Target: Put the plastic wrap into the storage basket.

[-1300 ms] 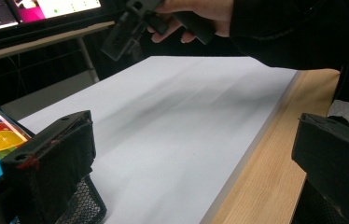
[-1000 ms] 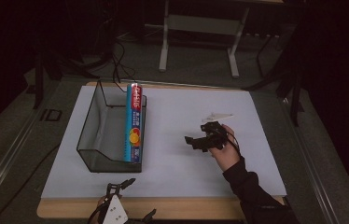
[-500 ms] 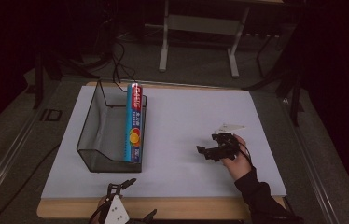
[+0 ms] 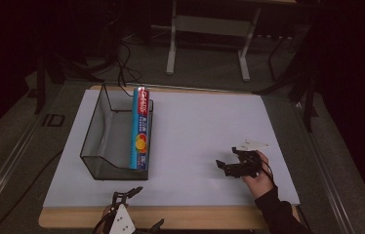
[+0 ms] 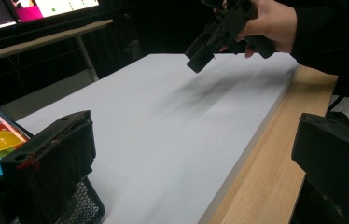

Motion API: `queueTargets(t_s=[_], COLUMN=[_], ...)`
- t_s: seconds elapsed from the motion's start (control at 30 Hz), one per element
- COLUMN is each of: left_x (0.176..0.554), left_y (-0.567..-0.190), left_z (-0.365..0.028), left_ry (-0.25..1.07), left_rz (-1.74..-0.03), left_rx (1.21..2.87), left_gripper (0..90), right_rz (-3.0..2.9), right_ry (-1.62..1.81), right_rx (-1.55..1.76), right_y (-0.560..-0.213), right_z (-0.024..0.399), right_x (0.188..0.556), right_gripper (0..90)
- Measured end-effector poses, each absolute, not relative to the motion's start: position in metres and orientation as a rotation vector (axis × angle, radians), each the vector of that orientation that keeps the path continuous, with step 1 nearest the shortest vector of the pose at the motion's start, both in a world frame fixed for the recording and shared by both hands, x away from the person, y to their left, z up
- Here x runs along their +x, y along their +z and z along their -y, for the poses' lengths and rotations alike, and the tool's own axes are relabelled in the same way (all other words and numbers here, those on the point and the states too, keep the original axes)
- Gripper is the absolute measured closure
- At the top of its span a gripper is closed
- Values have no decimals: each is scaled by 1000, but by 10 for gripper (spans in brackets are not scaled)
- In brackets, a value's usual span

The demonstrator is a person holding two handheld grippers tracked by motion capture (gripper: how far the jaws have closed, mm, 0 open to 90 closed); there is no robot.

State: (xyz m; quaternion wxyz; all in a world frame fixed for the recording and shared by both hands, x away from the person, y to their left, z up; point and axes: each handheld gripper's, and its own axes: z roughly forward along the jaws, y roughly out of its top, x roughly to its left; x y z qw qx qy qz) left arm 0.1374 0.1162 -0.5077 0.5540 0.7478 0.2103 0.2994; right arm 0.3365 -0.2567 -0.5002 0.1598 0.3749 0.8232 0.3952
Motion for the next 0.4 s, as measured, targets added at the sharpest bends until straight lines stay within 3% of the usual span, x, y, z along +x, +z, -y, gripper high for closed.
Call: queueTargets(t_s=[0.4], left_x=[136], left_y=[-508], left_z=[-116], left_ry=[709], left_rz=[-490], left_rx=[1775], left_gripper=[1], right_rz=[-2355], right_ry=[1105], right_rx=[1029], right_y=[-505], right_z=[253], right_x=[341], right_gripper=[136])
